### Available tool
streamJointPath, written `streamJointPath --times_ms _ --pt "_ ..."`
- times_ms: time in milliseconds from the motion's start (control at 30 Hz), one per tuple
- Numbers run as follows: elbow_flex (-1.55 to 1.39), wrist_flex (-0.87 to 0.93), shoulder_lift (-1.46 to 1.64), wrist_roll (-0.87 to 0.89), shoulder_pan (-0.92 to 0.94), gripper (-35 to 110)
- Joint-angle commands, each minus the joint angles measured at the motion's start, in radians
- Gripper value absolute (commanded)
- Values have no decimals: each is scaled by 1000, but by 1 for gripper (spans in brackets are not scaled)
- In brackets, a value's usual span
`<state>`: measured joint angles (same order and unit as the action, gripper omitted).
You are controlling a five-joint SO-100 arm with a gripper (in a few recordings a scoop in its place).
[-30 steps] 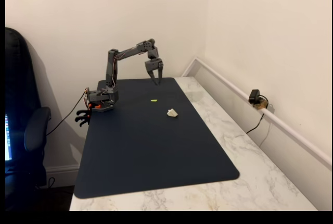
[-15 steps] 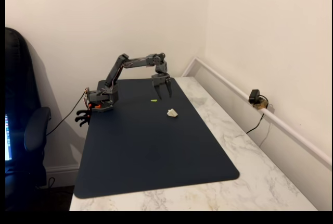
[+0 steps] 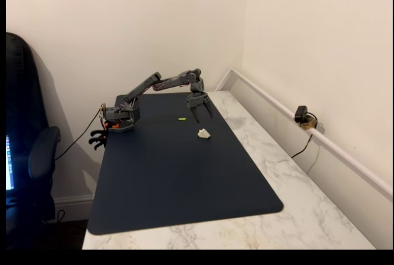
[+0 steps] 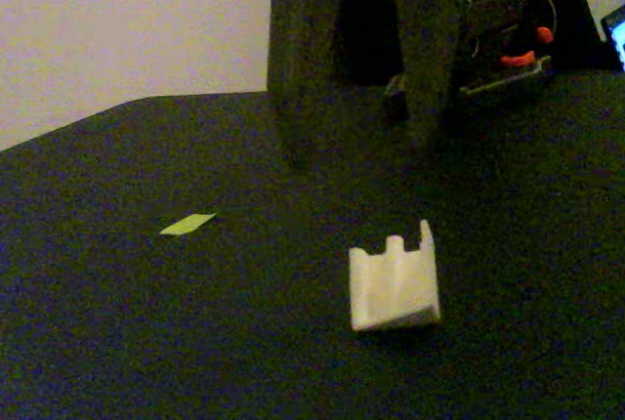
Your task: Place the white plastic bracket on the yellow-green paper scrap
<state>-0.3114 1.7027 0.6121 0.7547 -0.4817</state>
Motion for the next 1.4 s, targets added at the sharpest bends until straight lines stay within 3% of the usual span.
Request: streamJointPath --times_ms 0,600,1167,1267,1367 --pt "86 46 14 35 -28 32" --pt "376 49 -259 55 -14 33" --pt "443 51 -337 37 5 26" --pt "448 52 -344 40 5 19" --pt "439 54 -339 66 9 3"
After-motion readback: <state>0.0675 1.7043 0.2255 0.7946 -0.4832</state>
